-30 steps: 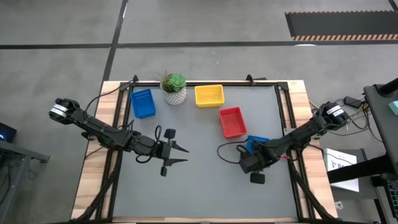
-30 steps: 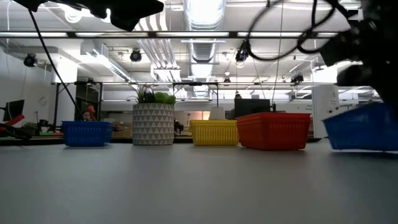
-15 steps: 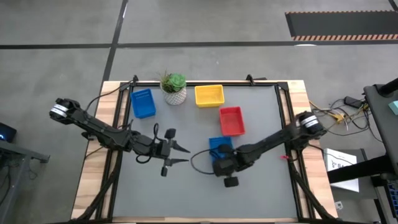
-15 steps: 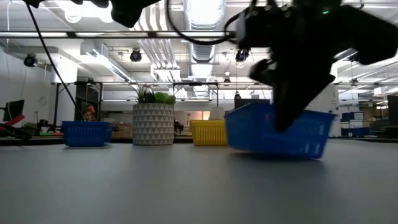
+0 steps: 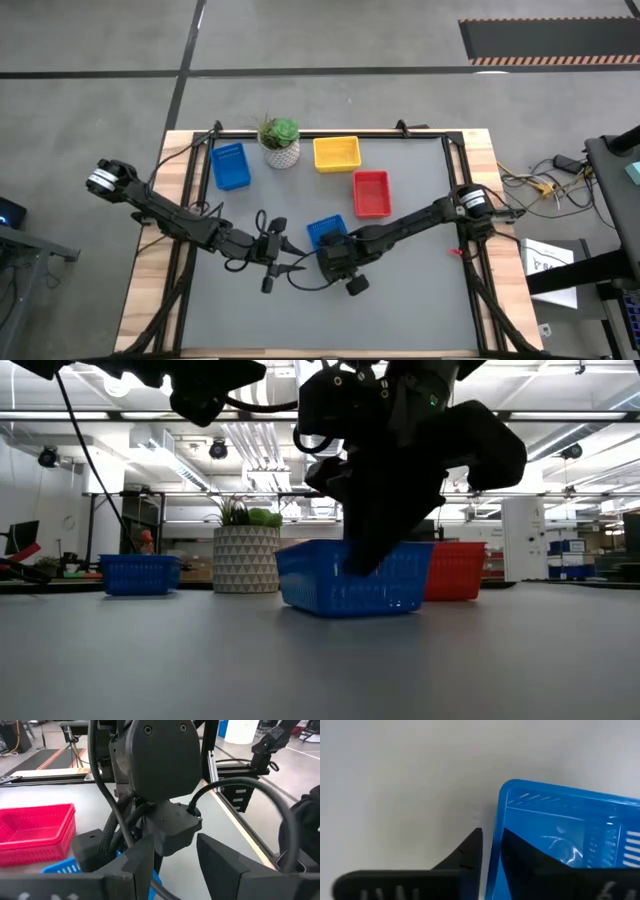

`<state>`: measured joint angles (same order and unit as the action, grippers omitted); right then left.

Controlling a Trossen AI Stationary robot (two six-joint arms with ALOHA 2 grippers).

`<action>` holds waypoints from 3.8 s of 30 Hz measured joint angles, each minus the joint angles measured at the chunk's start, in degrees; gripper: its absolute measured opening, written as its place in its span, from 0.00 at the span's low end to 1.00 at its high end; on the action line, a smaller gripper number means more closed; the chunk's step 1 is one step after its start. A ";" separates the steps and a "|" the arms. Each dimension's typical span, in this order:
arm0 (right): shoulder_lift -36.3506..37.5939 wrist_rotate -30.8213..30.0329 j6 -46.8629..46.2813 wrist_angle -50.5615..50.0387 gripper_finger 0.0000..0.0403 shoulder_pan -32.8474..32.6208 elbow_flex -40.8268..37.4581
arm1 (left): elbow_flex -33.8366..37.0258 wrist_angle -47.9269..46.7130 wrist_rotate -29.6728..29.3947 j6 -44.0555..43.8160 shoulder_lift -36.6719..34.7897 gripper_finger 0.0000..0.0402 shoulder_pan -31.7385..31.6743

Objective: Stack baskets by color
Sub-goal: Stack the bottom blue bin on top of the top blue bin

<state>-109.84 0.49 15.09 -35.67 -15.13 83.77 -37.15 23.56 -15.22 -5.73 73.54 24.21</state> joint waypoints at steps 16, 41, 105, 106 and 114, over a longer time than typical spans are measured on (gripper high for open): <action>8.95 0.11 -0.82 -3.65 0.21 0.15 -4.26 | -0.65 4.02 -6.20 -4.50 3.99 0.33 -0.03; 55.00 -5.60 16.22 49.44 0.02 1.48 -51.87 | -14.75 10.09 -6.27 -4.50 25.50 0.33 -3.38; 78.16 -14.05 9.33 47.40 0.02 1.42 -66.32 | -39.12 -38.76 -7.84 -11.38 34.60 0.00 -6.06; 78.16 -14.05 9.31 47.46 0.02 1.42 -66.32 | -39.11 -40.54 -8.10 -10.30 33.46 0.00 -5.77; 77.79 -14.05 9.31 47.50 0.02 1.42 -66.32 | -38.40 -55.12 -13.89 1.38 24.55 0.00 -2.14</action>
<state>-32.05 -13.56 24.40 11.84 -13.72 17.45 -75.55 -31.56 -29.11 -4.35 98.09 22.07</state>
